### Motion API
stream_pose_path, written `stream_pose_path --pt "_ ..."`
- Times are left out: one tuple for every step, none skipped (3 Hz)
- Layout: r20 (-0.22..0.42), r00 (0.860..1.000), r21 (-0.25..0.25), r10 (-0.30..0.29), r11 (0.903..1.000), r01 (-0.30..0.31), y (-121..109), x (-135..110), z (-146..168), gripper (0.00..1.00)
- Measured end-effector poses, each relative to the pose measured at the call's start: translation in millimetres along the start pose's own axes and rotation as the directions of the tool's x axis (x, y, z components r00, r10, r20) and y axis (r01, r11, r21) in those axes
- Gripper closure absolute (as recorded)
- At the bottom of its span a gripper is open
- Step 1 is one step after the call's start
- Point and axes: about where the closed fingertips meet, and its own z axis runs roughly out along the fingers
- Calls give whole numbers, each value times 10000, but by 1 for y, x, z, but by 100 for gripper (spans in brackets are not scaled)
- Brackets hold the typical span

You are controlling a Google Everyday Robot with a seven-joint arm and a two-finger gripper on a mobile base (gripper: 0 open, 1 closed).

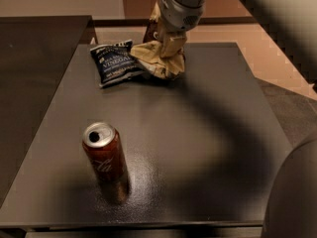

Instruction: Move brown chip bag near blue chip bag

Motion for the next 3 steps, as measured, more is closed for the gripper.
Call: stream_pose_path --pt "13 10000 2 -11 10000 11 -1 -1 2 12" --pt "23 10000 4 -20 10000 20 -1 -1 4 0" --pt "23 10000 4 -20 10000 20 -1 -1 4 0"
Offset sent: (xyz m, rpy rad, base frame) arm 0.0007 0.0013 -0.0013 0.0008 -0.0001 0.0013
